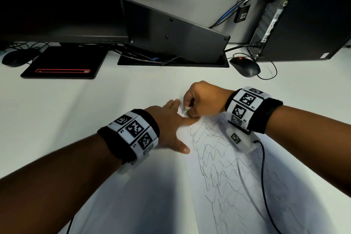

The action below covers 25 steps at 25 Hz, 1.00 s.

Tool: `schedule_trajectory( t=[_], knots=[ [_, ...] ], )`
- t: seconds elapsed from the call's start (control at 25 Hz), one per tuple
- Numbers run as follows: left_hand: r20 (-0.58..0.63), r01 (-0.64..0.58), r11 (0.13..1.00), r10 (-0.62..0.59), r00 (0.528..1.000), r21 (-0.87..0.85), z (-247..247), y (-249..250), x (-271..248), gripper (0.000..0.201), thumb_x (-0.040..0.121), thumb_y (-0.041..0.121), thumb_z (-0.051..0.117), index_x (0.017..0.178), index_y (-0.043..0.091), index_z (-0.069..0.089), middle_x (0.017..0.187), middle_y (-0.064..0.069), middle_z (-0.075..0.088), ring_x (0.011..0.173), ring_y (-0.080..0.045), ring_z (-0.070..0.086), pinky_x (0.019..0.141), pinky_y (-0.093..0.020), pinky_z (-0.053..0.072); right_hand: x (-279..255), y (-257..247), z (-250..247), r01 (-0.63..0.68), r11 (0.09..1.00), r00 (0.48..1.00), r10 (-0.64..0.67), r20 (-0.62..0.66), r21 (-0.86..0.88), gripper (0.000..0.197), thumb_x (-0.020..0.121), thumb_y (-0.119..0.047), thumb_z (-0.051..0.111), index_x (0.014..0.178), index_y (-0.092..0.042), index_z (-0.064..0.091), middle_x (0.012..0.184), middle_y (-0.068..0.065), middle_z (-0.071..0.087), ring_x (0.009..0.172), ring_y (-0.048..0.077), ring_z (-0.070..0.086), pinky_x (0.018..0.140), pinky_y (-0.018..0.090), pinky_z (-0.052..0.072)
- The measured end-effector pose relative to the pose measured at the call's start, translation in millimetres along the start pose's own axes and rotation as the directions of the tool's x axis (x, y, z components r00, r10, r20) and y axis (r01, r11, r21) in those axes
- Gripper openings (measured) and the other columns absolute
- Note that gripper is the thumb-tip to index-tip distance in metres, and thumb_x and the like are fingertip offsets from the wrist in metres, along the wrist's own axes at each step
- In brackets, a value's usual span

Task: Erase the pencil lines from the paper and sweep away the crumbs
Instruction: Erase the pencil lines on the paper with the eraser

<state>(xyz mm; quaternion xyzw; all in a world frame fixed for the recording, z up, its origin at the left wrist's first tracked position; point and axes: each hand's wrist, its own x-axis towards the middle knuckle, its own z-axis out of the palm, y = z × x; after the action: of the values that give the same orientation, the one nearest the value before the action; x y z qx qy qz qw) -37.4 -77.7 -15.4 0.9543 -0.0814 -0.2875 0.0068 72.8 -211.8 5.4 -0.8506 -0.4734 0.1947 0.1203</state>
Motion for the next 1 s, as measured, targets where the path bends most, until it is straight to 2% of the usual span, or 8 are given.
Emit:
schedule_trajectory(
  t=[0.12, 0.28, 0.4, 0.48, 0.64, 0.76, 0.92, 1.0],
  knots=[
    [-0.003, 0.005, 1.0, -0.005, 1.0, 0.012, 1, 0, 0, 0.099, 0.074, 0.084, 0.053, 0.145, 0.062, -0.013, 0.164, -0.011, -0.018, 0.152, -0.022, -0.016, 0.115, -0.052, 0.028, 4, 7, -4, -0.074, 0.997, 0.993, 0.073, -0.095, -0.006, 0.003, 0.079, -0.019, 0.071, 0.08, -0.016, 0.073, 0.07, -0.01, 0.064, 0.068, 0.006, 0.058, 0.064, 0.025, 0.047],
    [-0.004, 0.014, 1.0, -0.014, 1.0, 0.007, -1, 1, -1, 0.1, 0.074, 0.083, 0.054, 0.145, 0.061, -0.012, 0.164, -0.011, -0.016, 0.152, -0.022, -0.015, 0.114, -0.051, 0.028, 1, -2, -1, -0.019, 1.0, 1.0, 0.019, 0.01, -0.024, 0.005, 0.08, -0.019, 0.071, 0.084, -0.017, 0.073, 0.076, -0.009, 0.067, 0.073, 0.007, 0.06, 0.066, 0.022, 0.05],
    [-0.017, 0.02, 1.0, -0.019, 1.0, 0.021, -2, 3, -4, 0.1, 0.075, 0.081, 0.056, 0.148, 0.059, -0.008, 0.165, -0.01, -0.013, 0.153, -0.022, -0.012, 0.116, -0.052, 0.026, -2, 14, -8, -0.107, 0.992, 0.991, 0.112, -0.075, 0.069, 0.006, 0.083, -0.015, 0.069, 0.08, -0.02, 0.071, 0.066, -0.014, 0.061, 0.065, 0.002, 0.057, 0.069, 0.023, 0.049],
    [-0.059, 0.003, 0.999, 0.0, 0.998, 0.048, -5, 10, -5, 0.097, 0.078, 0.077, 0.057, 0.153, 0.051, 0.001, 0.166, -0.01, -0.006, 0.153, -0.024, -0.002, 0.118, -0.052, 0.025, -4, 24, -5, -0.141, 0.982, 0.976, 0.159, -0.149, 0.128, 0.01, 0.084, -0.012, 0.068, 0.077, -0.02, 0.068, 0.063, -0.015, 0.058, 0.062, -0.001, 0.053, 0.069, 0.023, 0.046],
    [-0.156, 0.006, 0.997, 0.007, 0.988, 0.08, -9, 30, 1, 0.089, 0.082, 0.073, 0.056, 0.154, 0.041, 0.015, 0.157, -0.013, 0.027, 0.142, -0.03, 0.031, 0.104, -0.047, 0.042, -5, 24, 1, -0.135, 0.983, 0.972, 0.156, -0.177, 0.124, 0.001, 0.085, -0.015, 0.068, 0.083, -0.015, 0.069, 0.069, -0.012, 0.06, 0.066, 0.005, 0.055, 0.064, 0.018, 0.042],
    [-0.124, 0.051, 0.995, -0.04, 0.992, 0.087, -6, 34, 4, 0.092, 0.081, 0.078, 0.051, 0.154, 0.05, 0.001, 0.163, -0.018, 0.01, 0.149, -0.033, 0.016, 0.107, -0.049, 0.038, -7, 18, 5, -0.113, 0.993, 0.971, 0.116, -0.207, 0.026, 0.004, 0.083, -0.018, 0.066, 0.079, -0.019, 0.067, 0.073, -0.011, 0.059, 0.074, 0.012, 0.057, 0.066, 0.022, 0.041],
    [-0.102, 0.046, 0.997, -0.039, 0.994, 0.069, -5, 32, 4, 0.091, 0.081, 0.078, 0.051, 0.154, 0.05, 0.004, 0.165, -0.016, 0.001, 0.151, -0.032, 0.008, 0.11, -0.05, 0.035, -10, 9, 7, -0.062, 0.998, 0.997, 0.061, -0.038, -0.032, 0.008, 0.082, -0.027, 0.067, 0.088, -0.025, 0.072, 0.079, -0.013, 0.067, 0.077, 0.008, 0.061, 0.067, 0.025, 0.049],
    [-0.098, 0.046, 0.997, -0.039, 0.994, 0.066, -4, 31, 5, 0.092, 0.081, 0.079, 0.049, 0.153, 0.051, -0.001, 0.164, -0.018, -0.001, 0.151, -0.033, 0.005, 0.109, -0.05, 0.035, -7, 15, 1, -0.112, 0.994, 0.989, 0.11, -0.1, -0.014, 0.009, 0.082, -0.029, 0.068, 0.088, -0.026, 0.073, 0.081, -0.013, 0.067, 0.08, 0.01, 0.062, 0.069, 0.025, 0.048]
  ],
)
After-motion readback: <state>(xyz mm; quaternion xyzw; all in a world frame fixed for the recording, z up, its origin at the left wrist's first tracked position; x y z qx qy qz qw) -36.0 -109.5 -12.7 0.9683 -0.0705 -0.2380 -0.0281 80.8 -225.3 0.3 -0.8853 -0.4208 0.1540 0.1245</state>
